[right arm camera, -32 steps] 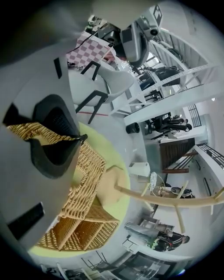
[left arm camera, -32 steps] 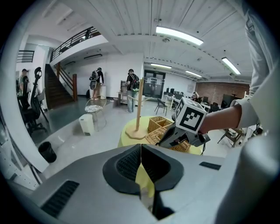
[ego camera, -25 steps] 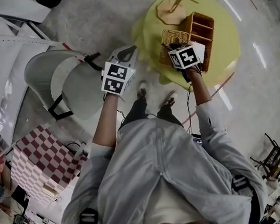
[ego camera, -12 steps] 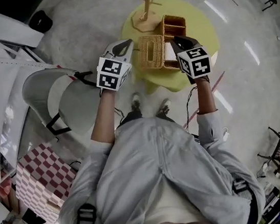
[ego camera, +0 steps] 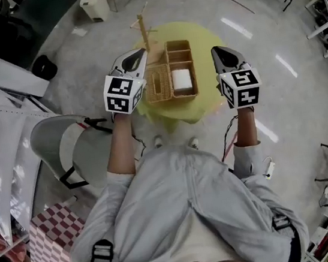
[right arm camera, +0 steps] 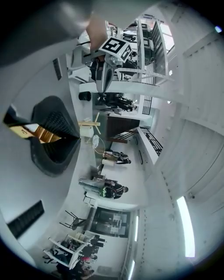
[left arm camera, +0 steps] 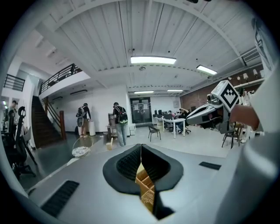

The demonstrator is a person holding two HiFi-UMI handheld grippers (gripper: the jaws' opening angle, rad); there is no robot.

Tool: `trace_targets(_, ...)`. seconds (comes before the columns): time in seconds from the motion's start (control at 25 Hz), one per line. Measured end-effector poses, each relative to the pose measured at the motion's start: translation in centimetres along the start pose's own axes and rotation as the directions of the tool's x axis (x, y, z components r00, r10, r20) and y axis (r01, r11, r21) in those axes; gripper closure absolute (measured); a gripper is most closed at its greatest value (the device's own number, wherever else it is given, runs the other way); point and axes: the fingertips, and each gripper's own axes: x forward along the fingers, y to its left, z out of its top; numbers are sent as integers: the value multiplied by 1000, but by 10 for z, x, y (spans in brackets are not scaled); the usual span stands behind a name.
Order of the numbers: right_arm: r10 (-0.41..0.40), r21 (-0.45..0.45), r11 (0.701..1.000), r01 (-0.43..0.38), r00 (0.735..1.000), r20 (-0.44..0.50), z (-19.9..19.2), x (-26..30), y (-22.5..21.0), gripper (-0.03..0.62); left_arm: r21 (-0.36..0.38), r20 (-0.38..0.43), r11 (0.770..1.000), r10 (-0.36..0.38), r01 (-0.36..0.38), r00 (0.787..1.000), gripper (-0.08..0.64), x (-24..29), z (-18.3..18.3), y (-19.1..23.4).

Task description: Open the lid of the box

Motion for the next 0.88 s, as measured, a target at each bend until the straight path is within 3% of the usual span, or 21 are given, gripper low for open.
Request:
trace_targets(0.44,-56,-24,998,59,990,128,41,-48,-31,569,107,120,994,-18,5,993,531,-3,70,-27)
trace_targets(0.88,-34,-66,997,46,985,171,58,-54,-31,571,159,165,987,-47,20,985,531,-6,94,-46)
